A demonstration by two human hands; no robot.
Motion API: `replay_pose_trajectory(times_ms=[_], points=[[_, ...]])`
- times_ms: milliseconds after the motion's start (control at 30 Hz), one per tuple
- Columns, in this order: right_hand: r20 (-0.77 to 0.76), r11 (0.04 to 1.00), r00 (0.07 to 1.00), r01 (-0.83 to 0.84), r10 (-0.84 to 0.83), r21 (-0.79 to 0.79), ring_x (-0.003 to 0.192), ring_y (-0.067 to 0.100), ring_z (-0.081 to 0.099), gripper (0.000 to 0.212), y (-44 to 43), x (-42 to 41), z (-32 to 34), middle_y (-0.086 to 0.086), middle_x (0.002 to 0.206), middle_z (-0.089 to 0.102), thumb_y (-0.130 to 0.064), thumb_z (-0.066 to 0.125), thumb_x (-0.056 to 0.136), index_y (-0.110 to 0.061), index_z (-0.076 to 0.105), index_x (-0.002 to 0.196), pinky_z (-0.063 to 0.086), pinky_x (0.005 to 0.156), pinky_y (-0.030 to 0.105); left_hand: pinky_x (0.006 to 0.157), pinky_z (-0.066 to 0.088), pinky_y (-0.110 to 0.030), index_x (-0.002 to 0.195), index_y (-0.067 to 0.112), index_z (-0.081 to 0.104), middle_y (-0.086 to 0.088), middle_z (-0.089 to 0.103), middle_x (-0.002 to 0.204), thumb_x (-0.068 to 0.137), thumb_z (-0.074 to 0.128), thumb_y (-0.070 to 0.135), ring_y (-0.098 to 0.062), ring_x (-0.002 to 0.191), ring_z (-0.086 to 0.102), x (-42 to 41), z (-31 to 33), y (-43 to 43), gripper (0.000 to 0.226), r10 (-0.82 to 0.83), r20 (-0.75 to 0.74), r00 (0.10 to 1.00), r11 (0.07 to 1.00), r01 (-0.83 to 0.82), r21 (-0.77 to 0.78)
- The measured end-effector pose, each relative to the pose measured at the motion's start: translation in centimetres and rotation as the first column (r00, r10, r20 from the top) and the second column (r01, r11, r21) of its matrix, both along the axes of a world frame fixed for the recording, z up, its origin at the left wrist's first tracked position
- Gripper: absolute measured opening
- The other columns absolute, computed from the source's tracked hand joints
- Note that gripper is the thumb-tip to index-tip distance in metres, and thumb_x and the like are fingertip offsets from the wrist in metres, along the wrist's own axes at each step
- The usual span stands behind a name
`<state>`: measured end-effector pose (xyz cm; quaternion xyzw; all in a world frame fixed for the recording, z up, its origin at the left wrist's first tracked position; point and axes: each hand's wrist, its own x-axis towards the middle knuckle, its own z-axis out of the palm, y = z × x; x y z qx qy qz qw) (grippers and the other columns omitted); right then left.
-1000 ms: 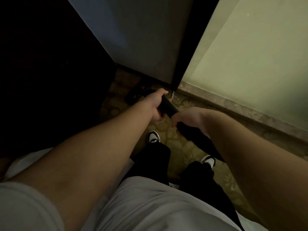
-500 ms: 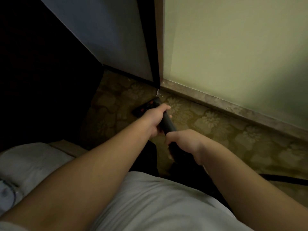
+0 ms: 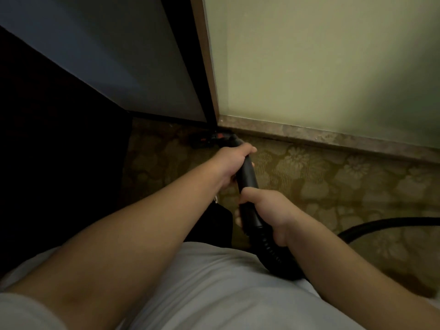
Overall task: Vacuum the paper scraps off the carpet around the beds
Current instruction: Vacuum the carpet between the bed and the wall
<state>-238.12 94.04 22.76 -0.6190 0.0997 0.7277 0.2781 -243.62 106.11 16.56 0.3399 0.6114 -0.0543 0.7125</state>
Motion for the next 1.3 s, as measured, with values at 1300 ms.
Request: replay_pose_trajectory(times_ms=[1300], points=[[0.103,0.865,0.860,-0.502,0.499,0.004,0.067,0.027,0.075,0.027,14.2,-7.8,-3.6,0.014,0.085,0.078,-0.019,0.076,0.082,-0.001,0.074,0.102,0.062,0.063,0.034,0.070,0.050,-0.038,0.097,0.017,0.055,-0.006,0.059,0.099,0.098,0.056,0.030,-0.024,0.091,0.057,-13.6,-0.3,12.3,0.013,0.287,-0.101,0.953,0.950,-0.296,-0.097]])
